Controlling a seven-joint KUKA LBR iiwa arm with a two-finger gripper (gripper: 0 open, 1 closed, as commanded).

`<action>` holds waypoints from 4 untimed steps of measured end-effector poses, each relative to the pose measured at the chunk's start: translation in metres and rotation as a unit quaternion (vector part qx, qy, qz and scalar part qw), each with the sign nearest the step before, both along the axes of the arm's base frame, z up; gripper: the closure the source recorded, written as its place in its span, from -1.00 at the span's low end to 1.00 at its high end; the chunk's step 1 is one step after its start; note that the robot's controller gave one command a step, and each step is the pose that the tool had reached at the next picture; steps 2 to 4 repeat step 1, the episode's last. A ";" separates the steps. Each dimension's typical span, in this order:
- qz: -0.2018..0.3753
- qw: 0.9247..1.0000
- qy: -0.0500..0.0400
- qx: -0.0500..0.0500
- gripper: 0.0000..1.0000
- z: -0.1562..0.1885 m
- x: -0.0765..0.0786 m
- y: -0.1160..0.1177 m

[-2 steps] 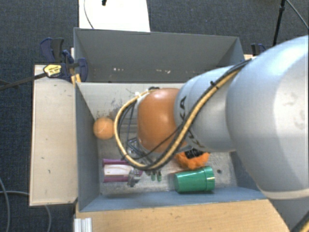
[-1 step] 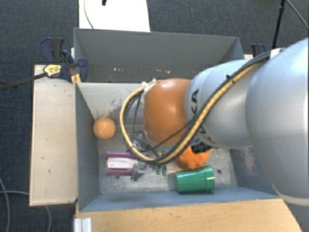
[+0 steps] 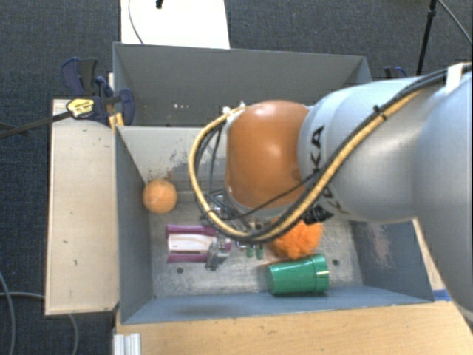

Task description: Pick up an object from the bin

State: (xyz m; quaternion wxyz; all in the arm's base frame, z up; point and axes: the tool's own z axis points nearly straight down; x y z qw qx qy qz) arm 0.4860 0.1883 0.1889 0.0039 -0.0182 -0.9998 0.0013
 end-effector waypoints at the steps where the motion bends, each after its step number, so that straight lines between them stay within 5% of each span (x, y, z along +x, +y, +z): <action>1: -0.019 1.000 -0.006 0.002 1.00 0.040 0.021 0.020; 4: -0.019 1.000 -0.006 0.002 1.00 0.040 0.021 0.020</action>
Offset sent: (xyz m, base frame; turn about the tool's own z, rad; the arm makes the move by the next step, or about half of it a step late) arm 0.0223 0.0082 0.0525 0.0225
